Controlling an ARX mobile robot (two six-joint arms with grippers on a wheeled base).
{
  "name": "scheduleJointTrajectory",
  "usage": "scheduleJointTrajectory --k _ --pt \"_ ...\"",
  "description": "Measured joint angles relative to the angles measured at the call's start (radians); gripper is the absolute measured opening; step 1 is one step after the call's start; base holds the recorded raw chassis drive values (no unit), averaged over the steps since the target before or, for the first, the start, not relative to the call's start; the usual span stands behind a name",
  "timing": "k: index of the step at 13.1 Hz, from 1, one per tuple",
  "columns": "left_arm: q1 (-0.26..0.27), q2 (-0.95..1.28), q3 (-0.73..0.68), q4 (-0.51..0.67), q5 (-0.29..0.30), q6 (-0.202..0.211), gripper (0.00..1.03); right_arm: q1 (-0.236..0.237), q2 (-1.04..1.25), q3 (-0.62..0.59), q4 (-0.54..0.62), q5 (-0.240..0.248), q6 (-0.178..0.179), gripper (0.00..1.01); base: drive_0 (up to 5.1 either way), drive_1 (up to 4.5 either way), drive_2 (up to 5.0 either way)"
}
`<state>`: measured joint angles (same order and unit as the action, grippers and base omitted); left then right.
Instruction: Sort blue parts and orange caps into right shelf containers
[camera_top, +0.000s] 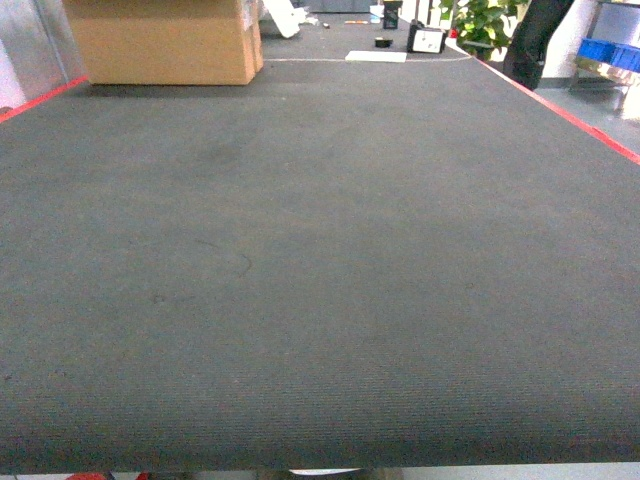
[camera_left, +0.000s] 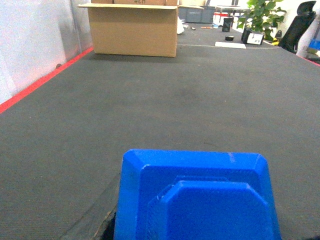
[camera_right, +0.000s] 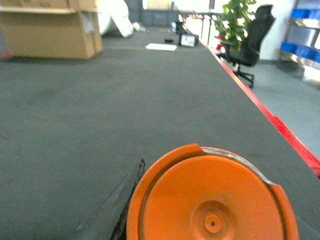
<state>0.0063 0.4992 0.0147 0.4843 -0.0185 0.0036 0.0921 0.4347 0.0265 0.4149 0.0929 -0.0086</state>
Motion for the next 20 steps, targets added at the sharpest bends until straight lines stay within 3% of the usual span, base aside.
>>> scheduleJointTrajectory --k 2,5,14,15,16,17,20 --pt "-0.003 -0.03 0.0 -0.03 0.01 0.0 0.44 -0.07 -0.016 -0.014 -0.006 -0.078 0.001 0.45 0.0 0.0 0.0" --pt "-0.008 -0.093 0.0 -0.08 0.019 0.0 0.44 -0.098 -0.064 -0.014 -0.05 -0.087 0.002 0.45 0.0 0.0 0.0" --pt "-0.007 -0.309 0.0 -0.295 0.018 0.0 0.44 -0.092 -0.263 -0.014 -0.245 -0.093 0.002 0.45 0.0 0.0 0.0" --pt "-0.007 -0.323 0.0 -0.31 0.019 0.0 0.44 -0.092 -0.343 -0.013 -0.37 -0.093 0.002 0.45 0.0 0.0 0.0" --pt "-0.007 -0.386 0.0 -0.398 0.015 0.0 0.44 -0.092 -0.426 -0.013 -0.418 -0.093 0.002 0.45 0.0 0.0 0.0" --pt "-0.007 -0.478 0.0 -0.504 0.018 0.0 0.44 -0.092 -0.43 -0.011 -0.41 -0.092 0.002 0.45 0.0 0.0 0.0" --pt "-0.006 -0.489 0.0 -0.495 0.019 -0.001 0.44 -0.092 -0.43 -0.013 -0.422 -0.093 0.002 0.45 0.0 0.0 0.0"
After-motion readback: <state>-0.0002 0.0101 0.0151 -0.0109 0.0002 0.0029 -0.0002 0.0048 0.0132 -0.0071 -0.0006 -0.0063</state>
